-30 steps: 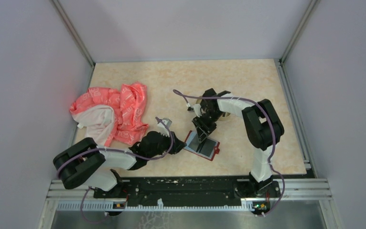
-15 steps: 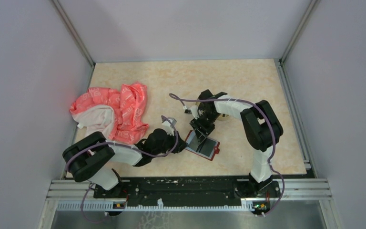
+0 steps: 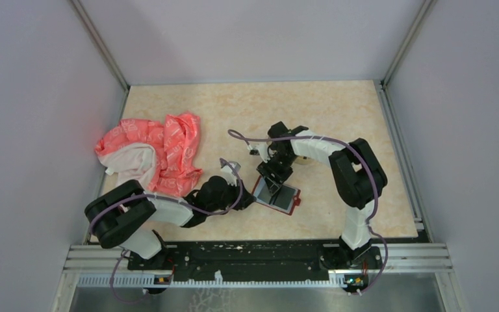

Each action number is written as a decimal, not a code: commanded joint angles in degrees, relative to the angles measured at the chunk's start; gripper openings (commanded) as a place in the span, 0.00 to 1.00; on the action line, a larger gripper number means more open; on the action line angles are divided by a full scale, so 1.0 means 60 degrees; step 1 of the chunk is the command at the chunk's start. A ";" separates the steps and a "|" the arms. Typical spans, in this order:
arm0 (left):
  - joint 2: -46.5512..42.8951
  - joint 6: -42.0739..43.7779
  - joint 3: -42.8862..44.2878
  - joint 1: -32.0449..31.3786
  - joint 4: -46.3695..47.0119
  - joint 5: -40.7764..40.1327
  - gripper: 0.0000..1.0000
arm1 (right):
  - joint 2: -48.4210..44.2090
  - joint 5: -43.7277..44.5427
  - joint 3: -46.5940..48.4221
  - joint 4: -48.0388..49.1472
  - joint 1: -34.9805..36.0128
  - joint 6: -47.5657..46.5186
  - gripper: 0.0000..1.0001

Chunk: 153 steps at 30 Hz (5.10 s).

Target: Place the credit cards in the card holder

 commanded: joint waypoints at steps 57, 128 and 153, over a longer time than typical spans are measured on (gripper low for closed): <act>0.0542 0.0327 0.0112 0.0307 0.0936 0.0732 0.36 | 0.0439 -0.1663 0.1227 -0.0399 -0.0306 -0.0621 0.54; 0.0106 -0.1298 -0.1501 0.0585 0.2899 0.0869 0.28 | -0.3960 -0.1922 -0.3686 0.2534 0.0291 -0.7944 0.04; 0.0036 -0.0777 -0.1137 0.0570 0.3041 0.1067 0.29 | -0.3125 -0.0939 -0.3989 0.4013 0.0518 -0.6643 0.01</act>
